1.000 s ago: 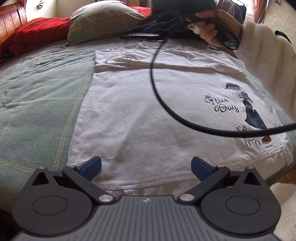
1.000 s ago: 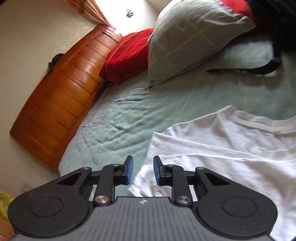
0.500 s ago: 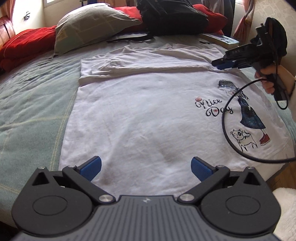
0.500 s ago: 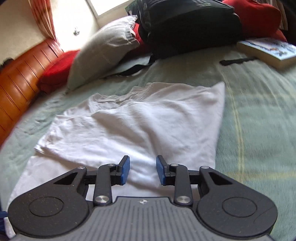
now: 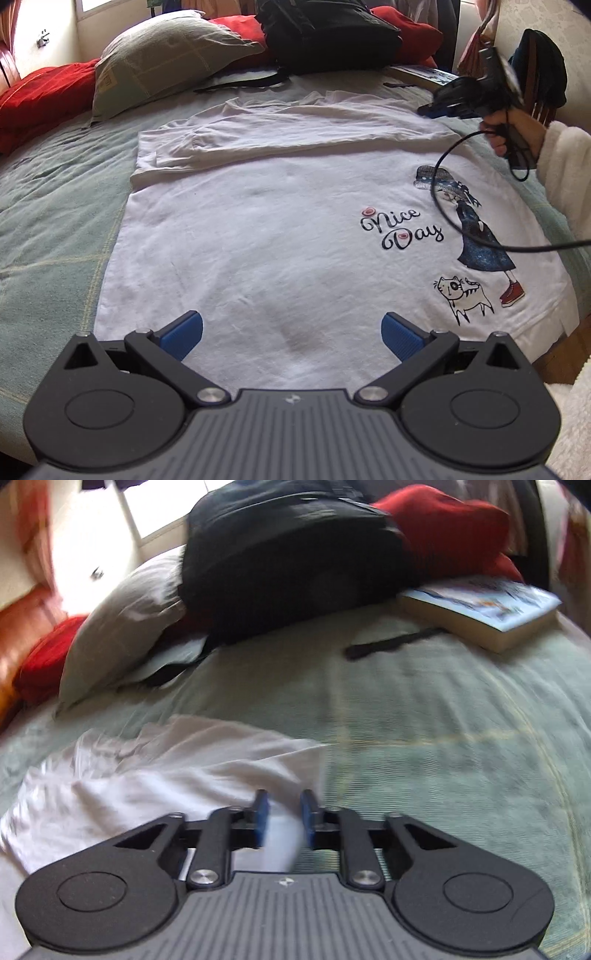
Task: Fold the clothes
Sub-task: 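Open the right gripper and raise it away from the shirt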
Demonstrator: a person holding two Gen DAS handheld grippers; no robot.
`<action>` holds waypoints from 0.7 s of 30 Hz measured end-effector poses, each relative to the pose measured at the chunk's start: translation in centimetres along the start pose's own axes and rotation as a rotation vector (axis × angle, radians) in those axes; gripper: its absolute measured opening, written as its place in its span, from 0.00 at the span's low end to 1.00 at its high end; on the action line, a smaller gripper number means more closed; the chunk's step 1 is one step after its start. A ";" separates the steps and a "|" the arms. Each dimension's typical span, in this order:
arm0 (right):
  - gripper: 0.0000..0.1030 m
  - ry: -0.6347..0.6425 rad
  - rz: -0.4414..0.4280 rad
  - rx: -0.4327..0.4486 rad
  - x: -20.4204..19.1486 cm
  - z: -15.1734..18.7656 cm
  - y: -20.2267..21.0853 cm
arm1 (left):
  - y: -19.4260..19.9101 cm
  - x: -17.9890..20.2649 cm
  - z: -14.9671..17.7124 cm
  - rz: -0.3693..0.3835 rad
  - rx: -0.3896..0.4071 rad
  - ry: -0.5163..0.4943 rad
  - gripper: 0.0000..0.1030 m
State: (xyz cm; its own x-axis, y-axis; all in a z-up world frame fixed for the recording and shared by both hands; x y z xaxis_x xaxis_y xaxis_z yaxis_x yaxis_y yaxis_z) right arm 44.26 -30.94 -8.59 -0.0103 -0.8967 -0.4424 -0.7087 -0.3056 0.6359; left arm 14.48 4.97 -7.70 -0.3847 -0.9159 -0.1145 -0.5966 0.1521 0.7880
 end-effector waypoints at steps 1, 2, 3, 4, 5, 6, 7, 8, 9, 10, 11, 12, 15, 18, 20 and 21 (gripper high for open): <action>0.20 0.017 -0.013 0.005 -0.4 0.3 1.0 | -0.2 0.0 -0.2 -0.008 -0.005 -0.005 0.99; 0.21 0.034 -0.025 0.009 -0.8 0.6 2.1 | -0.3 0.0 -0.4 -0.015 -0.008 -0.012 0.99; 0.22 0.051 -0.038 0.014 -1.2 1.0 3.1 | -0.4 0.1 -0.7 -0.017 -0.006 -0.021 0.99; 0.26 0.067 -0.050 0.018 -1.6 1.3 4.1 | -0.5 0.2 -0.9 -0.014 -0.001 -0.026 0.99; 0.32 0.084 -0.063 0.023 -1.9 1.6 5.2 | -0.6 0.3 -1.2 -0.010 0.005 -0.031 0.99; 0.37 0.133 -0.046 0.025 -2.5 2.3 5.9 | -0.6 0.5 -1.5 -0.004 0.011 -0.033 0.99; 0.49 0.186 -0.026 0.027 -3.0 3.1 6.7 | -0.6 0.7 -1.7 0.001 0.016 -0.037 0.99; 0.58 0.234 -0.008 0.029 -3.3 3.9 7.3 | -0.6 0.9 -1.8 0.005 0.020 -0.042 0.99; 0.60 0.275 0.007 0.026 -3.3 4.7 7.8 | -0.6 1.0 -1.8 0.009 0.023 -0.046 0.99; 0.61 0.322 0.029 0.018 -3.4 5.5 8.2 | -0.6 1.2 -1.8 0.014 0.022 -0.049 0.99; 0.62 0.369 0.059 0.003 -3.4 6.5 8.2 | -0.7 1.4 -1.7 0.018 0.018 -0.051 0.99; 0.63 0.416 0.091 -0.012 -3.3 7.4 8.2 | -0.8 1.5 -1.6 0.019 0.014 -0.052 0.99; 0.63 0.492 0.184 -0.003 -3.1 9.1 7.2 | -0.9 1.7 -1.6 0.017 0.007 -0.054 0.99; 0.63 0.434 0.199 0.059 -3.2 8.5 6.9 | -0.8 2.0 -1.6 0.018 0.009 -0.057 0.99; 0.63 0.433 0.216 0.078 -3.4 8.3 6.6 | -0.7 2.3 -1.6 0.024 0.013 -0.060 0.99; 0.63 0.437 0.230 0.086 -3.3 8.2 6.5 | -0.6 2.4 -1.6 0.026 0.015 -0.061 0.99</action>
State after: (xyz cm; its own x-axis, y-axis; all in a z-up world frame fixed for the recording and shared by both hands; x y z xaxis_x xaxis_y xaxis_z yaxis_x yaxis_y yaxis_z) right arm 33.92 -27.29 -8.20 0.1104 -0.9937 0.0204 -0.7784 -0.0737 0.6234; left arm 15.06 2.05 -7.51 -0.4423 -0.8872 -0.1313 -0.5959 0.1813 0.7823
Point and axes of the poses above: each gripper's, at about its wrist camera, not at the fingertips, and y roughly against the way its jaws point, x to its right, z to its underside, the point moved 6 cm from there along -y, roughly the way its jaws point, and after that the axes turned 10 degrees about -y, right-handed, at the moved point
